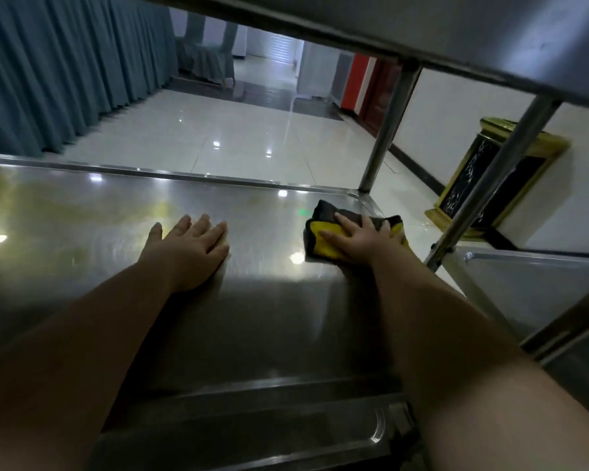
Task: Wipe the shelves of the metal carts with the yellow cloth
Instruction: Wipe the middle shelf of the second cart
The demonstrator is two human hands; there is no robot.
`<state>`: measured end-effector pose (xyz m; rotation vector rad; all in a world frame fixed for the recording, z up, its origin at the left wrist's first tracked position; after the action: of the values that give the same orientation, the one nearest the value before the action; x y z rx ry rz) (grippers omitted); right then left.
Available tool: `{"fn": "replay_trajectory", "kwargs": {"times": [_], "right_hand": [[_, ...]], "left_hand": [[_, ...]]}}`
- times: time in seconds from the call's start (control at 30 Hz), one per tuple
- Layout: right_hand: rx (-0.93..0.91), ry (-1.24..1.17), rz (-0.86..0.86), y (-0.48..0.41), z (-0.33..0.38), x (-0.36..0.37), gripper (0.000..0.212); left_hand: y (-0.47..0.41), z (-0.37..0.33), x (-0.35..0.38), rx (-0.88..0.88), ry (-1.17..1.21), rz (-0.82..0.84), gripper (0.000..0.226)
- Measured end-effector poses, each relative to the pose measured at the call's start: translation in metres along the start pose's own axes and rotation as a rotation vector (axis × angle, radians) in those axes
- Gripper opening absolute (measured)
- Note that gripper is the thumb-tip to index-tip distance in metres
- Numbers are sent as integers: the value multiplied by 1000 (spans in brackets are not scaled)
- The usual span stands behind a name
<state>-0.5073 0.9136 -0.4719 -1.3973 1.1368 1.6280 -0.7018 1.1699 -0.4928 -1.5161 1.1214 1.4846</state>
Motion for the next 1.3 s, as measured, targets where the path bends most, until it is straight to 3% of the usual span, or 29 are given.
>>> {"fn": "replay_trajectory", "kwargs": {"times": [0.13, 0.4, 0.53, 0.63, 0.73, 0.87, 0.93, 1.03, 1.17, 1.23, 1.3], "right_hand": [[12, 51, 1, -10, 3, 2, 80], [-120, 70, 5, 129, -37, 37, 76], [-96, 24, 7, 125, -36, 31, 75], [-47, 0, -19, 122, -29, 31, 82], [-36, -66, 14, 139, 20, 34, 73], [-343, -6, -16, 190, 136, 49, 72], [-397, -16, -10, 199, 142, 51, 72], [-290, -51, 57, 179, 61, 41, 76], [78, 19, 71, 164, -54, 34, 94], [118, -4, 31, 157, -42, 35, 87], [23, -37, 3, 151, 15, 37, 77]], "left_hand": [[-1, -4, 2, -17, 36, -18, 58], [1, -5, -2, 6, 77, 50, 60], [13, 15, -9, 109, 4, 180, 62], [43, 35, -4, 98, -69, 110, 62], [54, 37, -3, 94, -52, 38, 61], [54, 44, -4, 67, -10, -7, 53], [57, 48, -4, 69, 11, -28, 51], [58, 49, -4, 79, -12, -40, 52], [56, 41, 0, 89, -1, -41, 53], [54, 36, 2, 88, 0, -46, 53], [52, 35, 3, 88, 4, -44, 53]]}}
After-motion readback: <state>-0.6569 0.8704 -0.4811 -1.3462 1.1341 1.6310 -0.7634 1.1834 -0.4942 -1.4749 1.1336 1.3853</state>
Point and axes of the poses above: each hand's wrist, its own y-axis away from the middle knuckle, its own x-axis out of the palm, z = x × y, the point moved 4 cm from there along -y, towards the middle knuckle, and after that the axes turned 2 degrees about y, right-handed, at the moved point
